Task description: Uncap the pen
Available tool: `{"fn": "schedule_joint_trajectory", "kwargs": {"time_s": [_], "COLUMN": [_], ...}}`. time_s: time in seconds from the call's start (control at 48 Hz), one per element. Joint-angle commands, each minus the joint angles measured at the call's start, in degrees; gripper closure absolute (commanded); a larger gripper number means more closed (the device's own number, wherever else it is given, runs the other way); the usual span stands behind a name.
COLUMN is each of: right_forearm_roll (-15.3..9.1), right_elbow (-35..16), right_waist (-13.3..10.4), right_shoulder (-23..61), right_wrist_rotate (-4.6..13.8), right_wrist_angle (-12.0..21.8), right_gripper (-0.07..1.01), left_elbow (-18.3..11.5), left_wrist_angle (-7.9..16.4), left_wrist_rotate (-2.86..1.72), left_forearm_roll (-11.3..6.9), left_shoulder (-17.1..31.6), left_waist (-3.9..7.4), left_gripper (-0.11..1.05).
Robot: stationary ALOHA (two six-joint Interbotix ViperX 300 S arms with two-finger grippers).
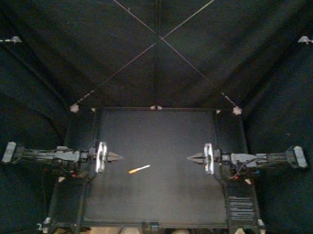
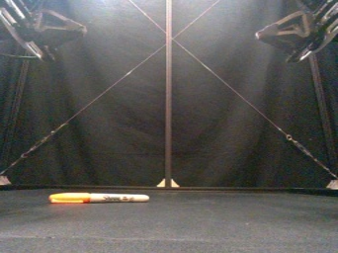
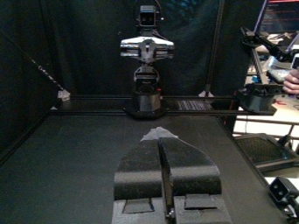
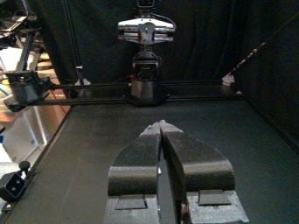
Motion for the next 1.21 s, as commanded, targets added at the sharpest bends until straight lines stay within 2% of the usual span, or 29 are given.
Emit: {"fn": "schedule_joint_trajectory", "kwargs": {"time_s": [0.021,0.083,0.208,0.292,0.438,0.521,0.667,0.812,0.854,0.958,1.104,1.208], "right_forearm_roll": [-0.1,0.0,-0.2,-0.5,-4.3,-7.4,-9.9,-10.0,-9.7,-8.1,-6.3,-6.0], "right_elbow": [-1.5,-3.0,-8.2,-12.2,-19.6,-24.2,-30.4,-35.6,-37.4,-40.4,-43.7,-46.0], "right_waist": [-0.4,-0.4,-0.4,-0.5,-0.7,-0.7,-0.7,-1.0,-1.1,-1.2,-1.4,-1.3], "right_shoulder": [2.6,5.6,16.0,23.4,36.6,44.0,52.3,57.7,59.0,61.6,65.6,67.8], "right_wrist_rotate": [0.26,0.35,0.18,-0.70,-0.44,0.18,0.26,0.44,0.44,0.35,0.09,0.09], "right_wrist_angle": [-0.7,-0.7,-0.8,-0.8,-0.6,-0.1,2.1,5.4,6.9,9.8,13.8,18.2], "right_gripper": [0.94,0.94,0.94,0.94,0.90,0.81,0.60,0.36,0.28,0.17,0.13,0.13], "left_elbow": [0.9,1.5,2.6,2.9,3.0,3.1,3.1,3.3,3.3,3.3,3.3,3.4], "left_wrist_angle": [0.1,0.1,0.1,0.1,0.1,0.2,0.4,0.8,0.9,1.1,1.2,1.3], "left_wrist_rotate": [0.26,0.09,0.18,0.18,0.18,0.18,0.18,0.18,0.18,0.26,0.26,0.26], "left_forearm_roll": [0.00,0.00,0.00,0.00,0.09,0.09,0.00,0.00,0.00,0.00,0.00,0.00], "left_shoulder": [0.6,0.6,0.7,0.7,0.7,0.7,0.6,0.6,0.6,0.6,0.6,0.6], "left_waist": [-0.09,-0.09,-0.35,-0.53,-0.53,-0.62,-0.53,-0.53,-0.53,-0.53,-0.44,-0.44], "left_gripper": [1.02,1.00,0.95,0.93,0.89,0.87,0.85,0.85,0.85,0.85,0.85,0.85]}}
